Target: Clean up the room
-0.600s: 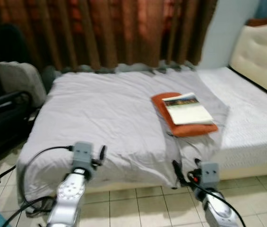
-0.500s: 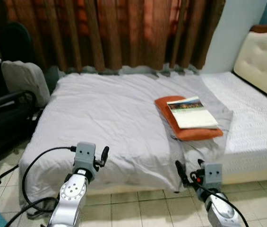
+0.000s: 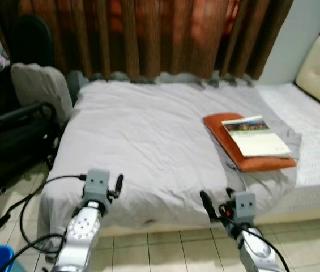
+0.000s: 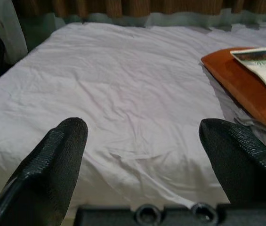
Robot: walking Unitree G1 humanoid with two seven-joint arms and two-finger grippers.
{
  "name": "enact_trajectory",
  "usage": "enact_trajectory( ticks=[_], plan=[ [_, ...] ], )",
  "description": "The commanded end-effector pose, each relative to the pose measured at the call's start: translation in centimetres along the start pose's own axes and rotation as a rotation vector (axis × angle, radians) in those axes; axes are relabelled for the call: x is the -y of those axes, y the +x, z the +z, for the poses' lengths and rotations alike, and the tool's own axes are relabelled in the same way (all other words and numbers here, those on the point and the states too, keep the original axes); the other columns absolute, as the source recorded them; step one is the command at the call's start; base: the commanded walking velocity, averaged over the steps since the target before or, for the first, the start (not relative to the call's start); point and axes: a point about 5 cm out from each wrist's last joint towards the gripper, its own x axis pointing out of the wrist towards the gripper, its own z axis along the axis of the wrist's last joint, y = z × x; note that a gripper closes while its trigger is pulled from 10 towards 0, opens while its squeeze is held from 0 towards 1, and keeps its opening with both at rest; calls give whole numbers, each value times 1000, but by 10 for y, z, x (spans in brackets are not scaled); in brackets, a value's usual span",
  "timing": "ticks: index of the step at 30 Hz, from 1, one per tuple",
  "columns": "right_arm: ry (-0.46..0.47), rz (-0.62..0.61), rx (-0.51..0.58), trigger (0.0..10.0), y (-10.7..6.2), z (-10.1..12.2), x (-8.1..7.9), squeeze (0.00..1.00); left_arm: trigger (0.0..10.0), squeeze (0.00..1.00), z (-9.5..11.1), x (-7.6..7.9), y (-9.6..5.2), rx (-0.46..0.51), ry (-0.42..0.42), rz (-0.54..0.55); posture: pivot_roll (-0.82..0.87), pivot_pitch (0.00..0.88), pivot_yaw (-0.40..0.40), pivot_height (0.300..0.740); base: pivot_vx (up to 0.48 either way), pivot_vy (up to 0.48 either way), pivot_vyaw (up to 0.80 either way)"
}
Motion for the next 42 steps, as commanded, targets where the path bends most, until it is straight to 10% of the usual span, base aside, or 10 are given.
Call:
enact_trajectory(
  ticks=[1, 42],
  plan=[
    [-4, -14, 4, 10000, -1, 2, 5, 0, 10000, 0, 2, 4, 2, 1, 10, -10, 52, 0, -35, 740, 300, -371, 0],
    [68, -148, 67, 10000, -4, 9, 18, 0, 10000, 0, 7, -1, 5, 48, -60, -5, 48, 0, -36, 740, 291, -378, 115]
  ],
)
